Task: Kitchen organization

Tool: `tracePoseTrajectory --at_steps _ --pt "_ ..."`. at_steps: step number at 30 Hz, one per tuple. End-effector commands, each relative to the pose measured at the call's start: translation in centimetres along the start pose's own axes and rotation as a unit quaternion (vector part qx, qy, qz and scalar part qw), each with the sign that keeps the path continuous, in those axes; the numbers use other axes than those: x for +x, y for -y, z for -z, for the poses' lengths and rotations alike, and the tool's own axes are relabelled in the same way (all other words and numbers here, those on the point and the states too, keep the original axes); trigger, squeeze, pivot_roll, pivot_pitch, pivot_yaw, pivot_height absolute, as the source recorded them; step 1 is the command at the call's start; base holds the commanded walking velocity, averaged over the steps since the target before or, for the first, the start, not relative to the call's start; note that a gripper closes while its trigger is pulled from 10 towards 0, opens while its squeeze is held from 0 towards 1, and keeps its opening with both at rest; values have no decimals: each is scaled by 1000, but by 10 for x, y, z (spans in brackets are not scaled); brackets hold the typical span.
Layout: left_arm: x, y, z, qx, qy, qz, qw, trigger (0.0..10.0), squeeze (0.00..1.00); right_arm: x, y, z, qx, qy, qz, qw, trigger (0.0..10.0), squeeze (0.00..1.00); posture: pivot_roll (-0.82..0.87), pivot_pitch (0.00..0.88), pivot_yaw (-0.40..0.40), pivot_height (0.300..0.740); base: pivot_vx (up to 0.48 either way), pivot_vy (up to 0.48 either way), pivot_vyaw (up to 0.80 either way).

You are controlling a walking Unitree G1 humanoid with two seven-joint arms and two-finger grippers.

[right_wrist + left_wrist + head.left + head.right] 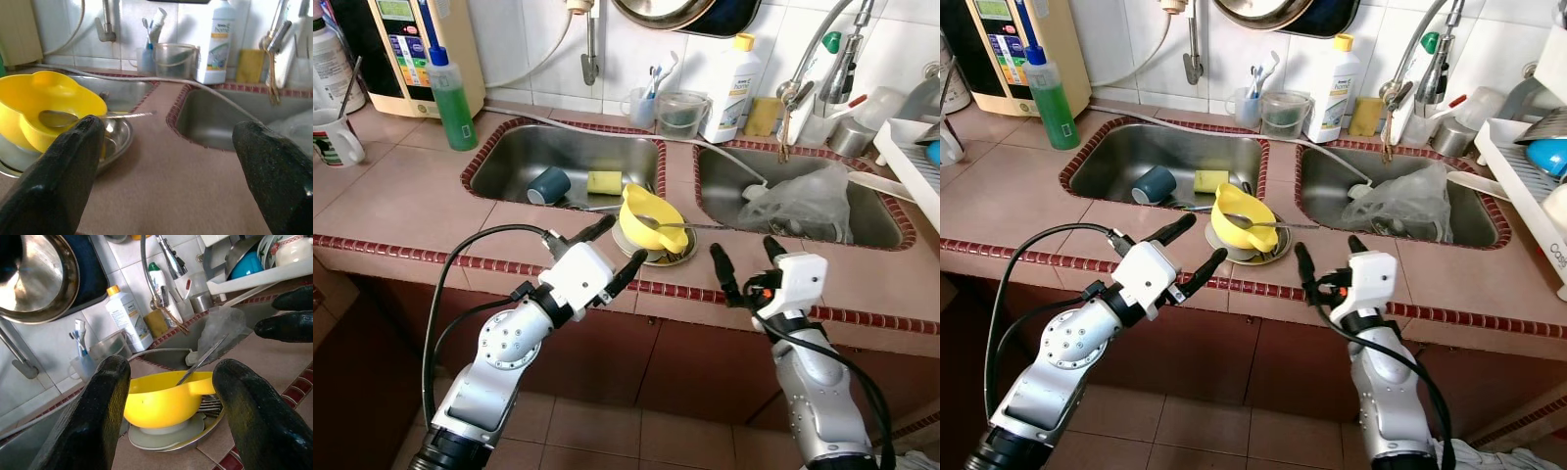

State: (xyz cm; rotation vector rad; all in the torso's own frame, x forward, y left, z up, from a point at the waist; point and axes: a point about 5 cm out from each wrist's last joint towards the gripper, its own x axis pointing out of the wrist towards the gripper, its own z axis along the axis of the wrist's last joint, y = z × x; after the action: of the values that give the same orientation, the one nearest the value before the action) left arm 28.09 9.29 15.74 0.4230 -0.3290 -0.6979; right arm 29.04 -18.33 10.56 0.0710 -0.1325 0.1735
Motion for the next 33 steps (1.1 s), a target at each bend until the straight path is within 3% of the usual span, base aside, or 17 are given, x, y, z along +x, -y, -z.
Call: tracePoseTrajectory --at_steps 1,8,17,23,33 --pt "3 0 -5 11 8 9 1000 10000 0 -4 7 7 7 -17 9 1000 10000 0 65 0 -35 740 0 0 0" --pt "5 3 -4 5 -5 15 1000 10000 0 -5 13 17 71 -30 24 997 10000 0 71 0 -27 740 0 0 0" --pt "9 13 0 2 -25 40 999 10000 0 9 4 8 161 -2 -18 987 10000 0 71 0 -17 740 0 0 0" --pt "15 16 -4 8 -20 49 999 10000 0 23 4 -4 251 35 -34 967 10000 0 74 0 -6 740 0 0 0" --pt "16 15 -5 6 -22 50 998 10000 0 34 10 -5 337 55 -37 939 10000 0 84 0 -1 740 0 0 0"
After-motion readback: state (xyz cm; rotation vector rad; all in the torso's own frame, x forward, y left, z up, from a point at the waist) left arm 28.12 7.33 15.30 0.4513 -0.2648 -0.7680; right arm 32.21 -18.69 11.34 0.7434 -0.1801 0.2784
